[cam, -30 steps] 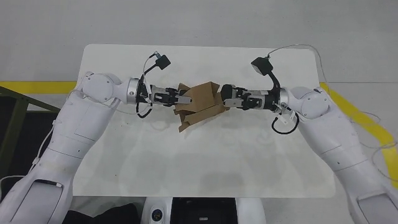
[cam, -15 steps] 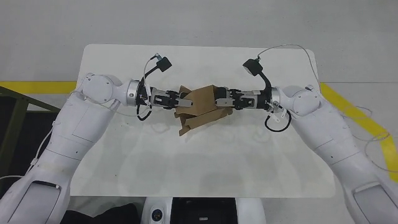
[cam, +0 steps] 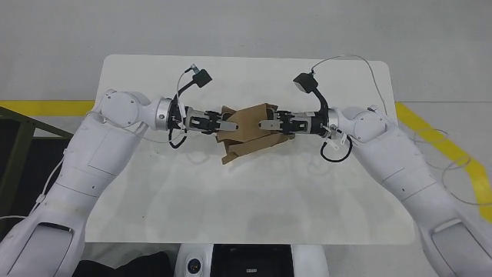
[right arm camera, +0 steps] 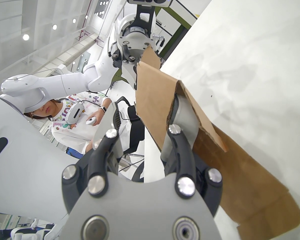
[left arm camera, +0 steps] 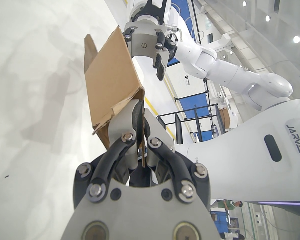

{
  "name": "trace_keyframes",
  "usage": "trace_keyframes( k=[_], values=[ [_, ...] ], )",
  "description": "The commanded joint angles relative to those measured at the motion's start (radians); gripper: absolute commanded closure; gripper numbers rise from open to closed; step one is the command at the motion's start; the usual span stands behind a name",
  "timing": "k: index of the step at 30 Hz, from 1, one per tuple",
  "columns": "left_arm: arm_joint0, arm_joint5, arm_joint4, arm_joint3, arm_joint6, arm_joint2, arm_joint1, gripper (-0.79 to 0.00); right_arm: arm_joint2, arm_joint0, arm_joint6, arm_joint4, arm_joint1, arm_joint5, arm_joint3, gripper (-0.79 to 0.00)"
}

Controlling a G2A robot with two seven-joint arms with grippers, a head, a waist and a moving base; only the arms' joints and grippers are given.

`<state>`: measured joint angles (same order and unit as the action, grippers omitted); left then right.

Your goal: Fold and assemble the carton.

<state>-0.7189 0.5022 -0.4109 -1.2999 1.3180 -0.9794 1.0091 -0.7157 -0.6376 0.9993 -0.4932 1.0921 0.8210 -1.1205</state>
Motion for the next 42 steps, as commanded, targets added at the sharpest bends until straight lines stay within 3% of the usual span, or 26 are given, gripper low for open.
trace_keyframes(
  k=[1, 7, 19, 23, 25, 28, 29, 42],
  values=[
    [0.001, 0.001, 0.000, 0.003, -0.001, 0.001, -0.001, 0.000, 0.006, 0.006, 0.003, -0.008, -0.001, -0.003, 0.008, -0.302],
    [0.005, 0.004, 0.003, 0.011, -0.004, 0.008, -0.005, 0.000, 0.030, 0.032, 0.030, -0.028, -0.007, -0.030, 0.000, -0.219],
    [0.016, 0.009, 0.005, 0.016, -0.009, 0.030, -0.006, 0.000, 0.109, 0.090, 0.033, -0.050, 0.005, -0.033, 0.022, -0.157],
    [0.019, 0.010, 0.002, 0.015, -0.010, 0.035, -0.008, 0.000, 0.130, 0.100, 0.029, -0.058, 0.007, -0.029, 0.034, -0.015],
    [0.019, 0.010, 0.001, 0.015, -0.011, 0.037, -0.008, 0.000, 0.139, 0.104, 0.028, -0.062, 0.007, -0.028, 0.037, 0.000],
    [0.020, 0.017, 0.010, 0.009, -0.017, 0.041, -0.010, -0.443, 0.149, 0.109, 0.025, -0.069, 0.007, -0.025, 0.042, 0.000],
    [0.020, 0.019, 0.012, 0.008, -0.019, 0.042, -0.011, -0.785, 0.152, 0.110, 0.024, -0.071, 0.006, -0.024, 0.045, 0.000],
    [0.015, -0.010, -0.099, 0.020, 0.010, 0.012, -0.018, -0.785, 0.160, 0.122, -0.009, -0.071, 0.003, 0.009, 0.092, 0.000]
  ],
)
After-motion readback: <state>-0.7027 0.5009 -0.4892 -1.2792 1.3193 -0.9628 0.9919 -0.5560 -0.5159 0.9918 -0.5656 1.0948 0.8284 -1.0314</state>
